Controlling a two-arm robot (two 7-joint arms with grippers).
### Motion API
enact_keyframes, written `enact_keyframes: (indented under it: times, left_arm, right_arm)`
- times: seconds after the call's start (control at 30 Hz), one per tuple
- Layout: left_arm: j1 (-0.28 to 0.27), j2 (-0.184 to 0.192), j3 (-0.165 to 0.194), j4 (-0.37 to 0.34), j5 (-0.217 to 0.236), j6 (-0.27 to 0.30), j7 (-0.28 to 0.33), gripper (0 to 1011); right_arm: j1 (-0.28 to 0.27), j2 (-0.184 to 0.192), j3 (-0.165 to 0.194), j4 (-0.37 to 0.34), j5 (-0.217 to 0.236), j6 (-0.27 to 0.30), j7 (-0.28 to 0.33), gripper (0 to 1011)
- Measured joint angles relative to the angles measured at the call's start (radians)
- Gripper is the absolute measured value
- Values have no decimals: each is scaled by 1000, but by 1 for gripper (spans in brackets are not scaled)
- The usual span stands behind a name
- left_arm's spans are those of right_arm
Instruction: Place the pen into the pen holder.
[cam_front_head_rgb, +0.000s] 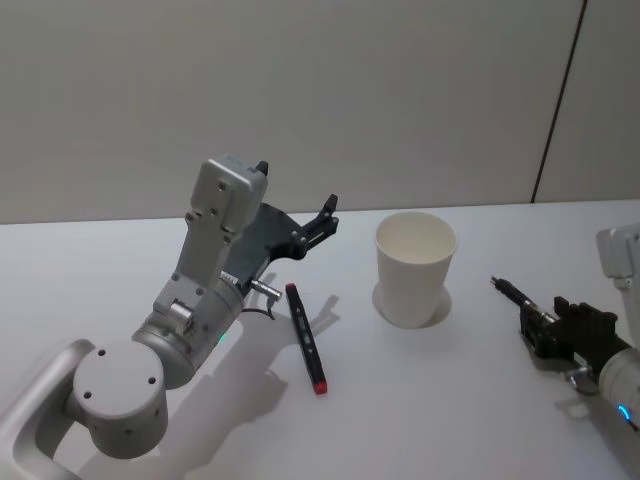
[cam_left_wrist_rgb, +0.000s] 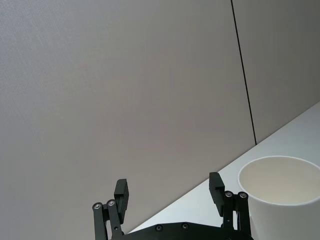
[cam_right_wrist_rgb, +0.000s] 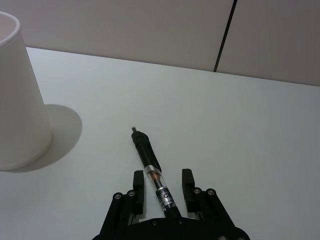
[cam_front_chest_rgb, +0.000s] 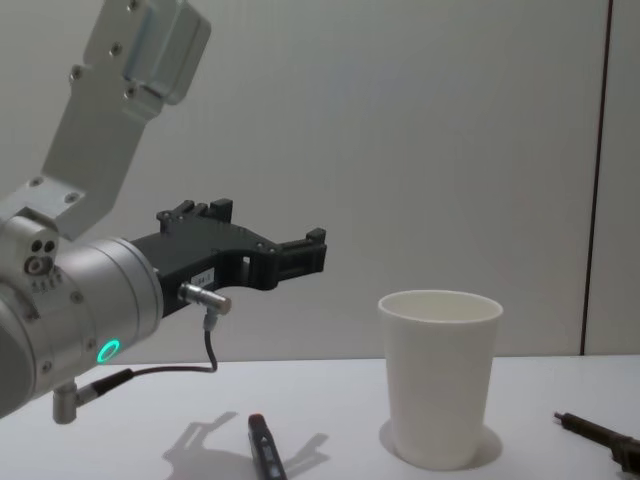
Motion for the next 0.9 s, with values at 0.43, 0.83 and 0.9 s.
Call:
enact_keyframes:
  times: [0.43, 0.83, 0.9]
  left_arm:
    - [0, 0, 0, 0, 0, 0, 0, 1001]
    - [0, 0, 0, 0, 0, 0, 0, 1001]
    - [0, 0, 0, 0, 0, 0, 0, 1001]
  right_arm:
    - [0, 0, 1, 0, 0, -2, 2, 379]
    - [-1, -2, 4, 2, 2, -12, 2, 296]
    - [-1, -2, 4, 2, 3, -12, 2, 284]
